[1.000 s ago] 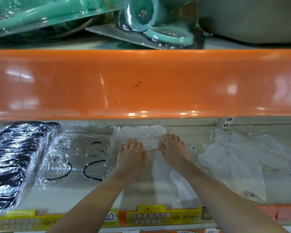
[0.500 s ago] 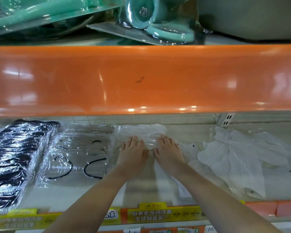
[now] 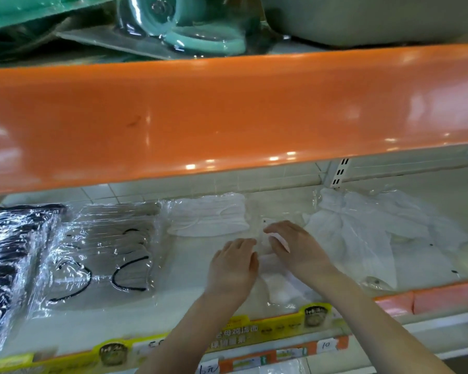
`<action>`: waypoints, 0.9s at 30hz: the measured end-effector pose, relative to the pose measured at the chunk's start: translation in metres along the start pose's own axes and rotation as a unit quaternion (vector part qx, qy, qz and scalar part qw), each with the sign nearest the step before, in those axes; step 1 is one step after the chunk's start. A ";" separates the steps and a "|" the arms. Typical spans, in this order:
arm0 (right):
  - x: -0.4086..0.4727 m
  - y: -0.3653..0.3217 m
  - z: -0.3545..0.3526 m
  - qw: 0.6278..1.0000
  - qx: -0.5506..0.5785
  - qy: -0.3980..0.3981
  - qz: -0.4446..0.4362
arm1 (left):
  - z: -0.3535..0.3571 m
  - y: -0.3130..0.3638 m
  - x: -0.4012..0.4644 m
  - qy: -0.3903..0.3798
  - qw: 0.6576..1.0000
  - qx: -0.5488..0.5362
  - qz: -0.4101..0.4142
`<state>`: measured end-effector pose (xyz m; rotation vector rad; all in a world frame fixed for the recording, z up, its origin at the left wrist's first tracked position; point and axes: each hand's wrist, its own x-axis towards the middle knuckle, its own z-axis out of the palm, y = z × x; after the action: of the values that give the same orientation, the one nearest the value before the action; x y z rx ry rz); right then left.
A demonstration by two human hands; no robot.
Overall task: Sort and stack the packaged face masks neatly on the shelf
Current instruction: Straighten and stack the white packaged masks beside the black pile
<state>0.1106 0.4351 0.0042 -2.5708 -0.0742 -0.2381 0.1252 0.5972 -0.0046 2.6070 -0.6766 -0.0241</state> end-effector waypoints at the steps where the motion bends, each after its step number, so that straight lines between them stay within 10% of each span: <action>1: -0.009 0.005 -0.002 1.000 -0.013 0.001 0.008 | 0.005 0.005 -0.002 0.005 1.000 -0.017 -0.005; 11: -0.057 0.018 0.000 0.985 -0.157 -0.070 -0.014 | 0.019 0.031 -0.008 -0.032 0.999 0.004 -0.032; 22: -0.067 0.023 0.007 0.990 -0.130 0.025 -0.046 | 0.018 0.039 -0.004 0.011 0.949 -0.276 -0.153; 27: -0.068 0.028 -0.003 0.994 -0.108 -0.016 -0.007 | -0.010 0.033 -0.001 0.052 0.873 -0.432 -0.220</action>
<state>0.0464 0.4097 -0.0206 -2.7906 -0.0814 -0.2207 0.1098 0.5757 0.0180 1.8041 0.0218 -0.2623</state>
